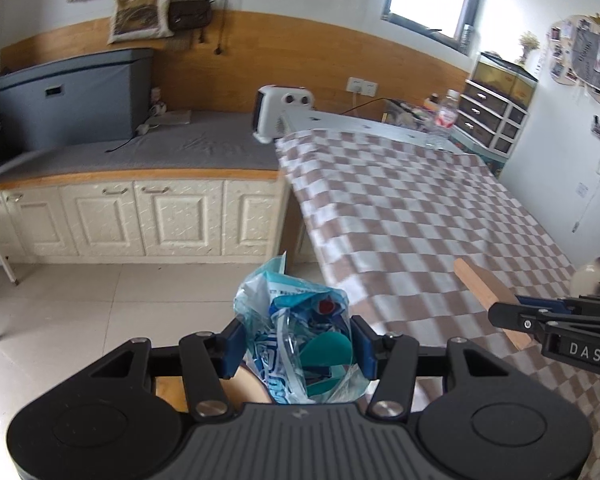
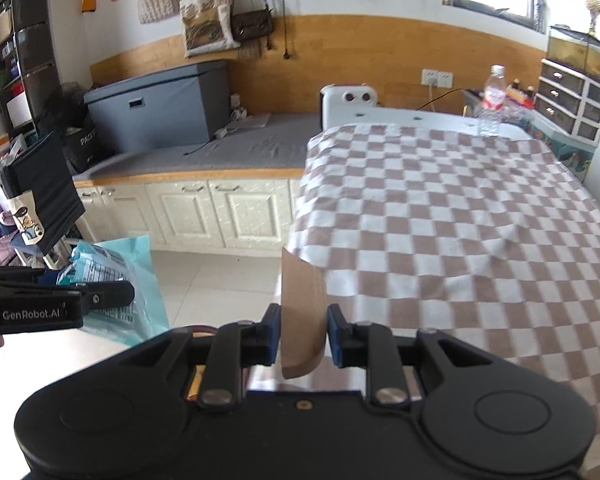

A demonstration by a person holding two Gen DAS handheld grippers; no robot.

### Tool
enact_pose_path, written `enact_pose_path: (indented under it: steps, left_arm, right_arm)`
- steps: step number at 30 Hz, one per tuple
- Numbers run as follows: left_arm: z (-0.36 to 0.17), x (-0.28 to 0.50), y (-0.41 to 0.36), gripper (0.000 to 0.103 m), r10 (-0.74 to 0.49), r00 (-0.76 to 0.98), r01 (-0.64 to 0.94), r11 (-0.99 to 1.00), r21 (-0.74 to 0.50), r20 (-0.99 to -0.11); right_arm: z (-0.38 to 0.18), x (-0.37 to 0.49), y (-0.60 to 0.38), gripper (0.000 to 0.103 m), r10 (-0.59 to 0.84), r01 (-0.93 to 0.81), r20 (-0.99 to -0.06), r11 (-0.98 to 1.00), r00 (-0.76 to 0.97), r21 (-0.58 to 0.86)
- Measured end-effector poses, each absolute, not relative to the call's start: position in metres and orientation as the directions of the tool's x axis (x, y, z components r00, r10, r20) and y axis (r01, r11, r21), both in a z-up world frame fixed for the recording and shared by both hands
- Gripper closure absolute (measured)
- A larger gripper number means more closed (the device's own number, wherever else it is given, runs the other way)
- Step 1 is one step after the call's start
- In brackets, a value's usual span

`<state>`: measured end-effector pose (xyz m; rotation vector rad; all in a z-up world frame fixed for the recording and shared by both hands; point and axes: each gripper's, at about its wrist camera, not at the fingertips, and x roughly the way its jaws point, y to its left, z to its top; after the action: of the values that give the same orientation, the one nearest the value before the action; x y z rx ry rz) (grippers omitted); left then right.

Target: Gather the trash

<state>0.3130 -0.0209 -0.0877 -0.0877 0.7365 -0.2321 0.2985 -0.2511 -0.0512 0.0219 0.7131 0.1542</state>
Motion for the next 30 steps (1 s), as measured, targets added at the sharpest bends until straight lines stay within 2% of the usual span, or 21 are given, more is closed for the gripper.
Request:
enact_pose_path:
  steps: [6, 11, 23, 30]
  left_arm:
    - [-0.102, 0.33, 0.032, 0.049, -0.207, 0.701, 0.131, 0.978, -0.162, -0.682]
    - [-0.129, 0.348, 0.069, 0.049, -0.186, 0.647, 0.089, 0.981, -0.17, -0.739]
    - [-0.231, 0.386, 0.111, 0.049, -0.158, 0.416, 0.008, 0.985, -0.17, -0.896]
    - [-0.292, 0.41, 0.112, 0.049, -0.171, 0.266, -0.067, 0.978, -0.195, -0.949]
  right_arm:
    - [-0.066, 0.321, -0.205, 0.078, 0.169, -0.151, -0.684, 0.985, 0.709, 0.087]
    - [-0.085, 0.343, -0.173, 0.078, 0.192, -0.162, -0.725, 0.98, 0.661, 0.112]
    - [-0.14, 0.391, -0.123, 0.078, 0.203, -0.206, -0.824, 0.973, 0.529, 0.107]
    - [-0.17, 0.411, -0.105, 0.078, 0.195, -0.252, -0.869, 0.964, 0.454, 0.085]
